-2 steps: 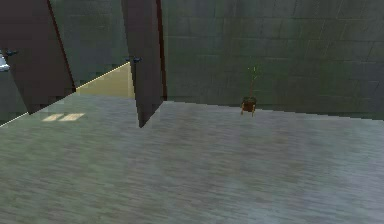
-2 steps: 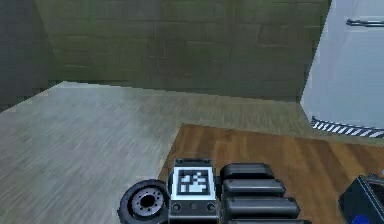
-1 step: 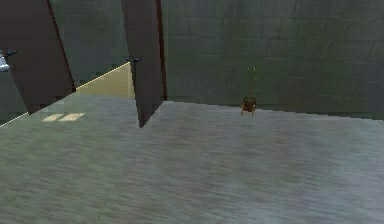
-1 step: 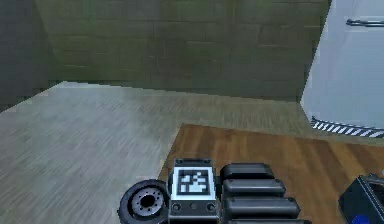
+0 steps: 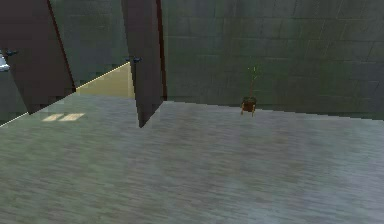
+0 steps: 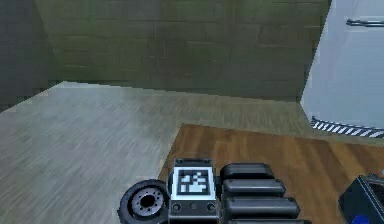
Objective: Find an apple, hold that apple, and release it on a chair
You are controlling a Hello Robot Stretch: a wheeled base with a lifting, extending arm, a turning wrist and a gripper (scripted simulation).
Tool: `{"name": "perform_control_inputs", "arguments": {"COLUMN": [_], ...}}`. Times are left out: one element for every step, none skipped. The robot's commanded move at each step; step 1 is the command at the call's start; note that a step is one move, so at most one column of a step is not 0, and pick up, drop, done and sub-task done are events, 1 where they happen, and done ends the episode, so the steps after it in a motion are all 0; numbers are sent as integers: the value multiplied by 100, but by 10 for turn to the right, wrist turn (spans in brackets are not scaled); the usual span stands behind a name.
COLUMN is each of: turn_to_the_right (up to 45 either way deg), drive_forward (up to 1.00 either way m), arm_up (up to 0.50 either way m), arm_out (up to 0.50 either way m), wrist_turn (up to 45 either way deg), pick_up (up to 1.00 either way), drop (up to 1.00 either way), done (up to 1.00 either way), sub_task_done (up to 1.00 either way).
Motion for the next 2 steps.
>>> {"name": "perform_control_inputs", "arguments": {"turn_to_the_right": [450,-240], "drive_forward": [0,0], "arm_up": [0,0], "arm_out": [0,0], "wrist_turn": [0,0], "pick_up": [0,0], "drop": [0,0], "done": [0,0], "sub_task_done": [0,0]}}
